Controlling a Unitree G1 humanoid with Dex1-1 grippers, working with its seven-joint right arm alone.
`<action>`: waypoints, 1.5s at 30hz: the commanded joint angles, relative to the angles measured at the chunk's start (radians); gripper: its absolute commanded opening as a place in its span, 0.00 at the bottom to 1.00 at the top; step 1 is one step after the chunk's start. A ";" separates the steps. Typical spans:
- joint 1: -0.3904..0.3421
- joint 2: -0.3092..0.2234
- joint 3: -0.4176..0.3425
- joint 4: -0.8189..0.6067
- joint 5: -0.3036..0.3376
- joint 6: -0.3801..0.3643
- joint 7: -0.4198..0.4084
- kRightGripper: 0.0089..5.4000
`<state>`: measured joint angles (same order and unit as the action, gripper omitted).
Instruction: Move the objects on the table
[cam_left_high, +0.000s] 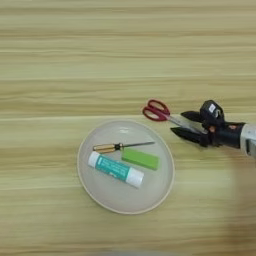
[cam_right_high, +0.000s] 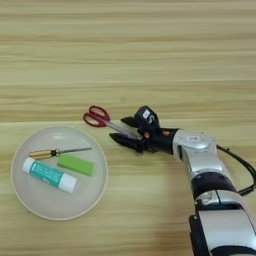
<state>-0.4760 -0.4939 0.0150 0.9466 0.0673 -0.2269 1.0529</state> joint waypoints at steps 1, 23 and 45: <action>-0.020 -0.034 0.024 0.014 -0.050 0.020 -0.039 0.51; -0.007 -0.044 0.051 0.031 -0.057 0.016 -0.030 0.13; 0.058 -0.050 -0.006 -0.292 0.040 0.077 0.035 0.13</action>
<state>-0.3812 -0.5025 0.0303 0.7387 0.0876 -0.1640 1.1024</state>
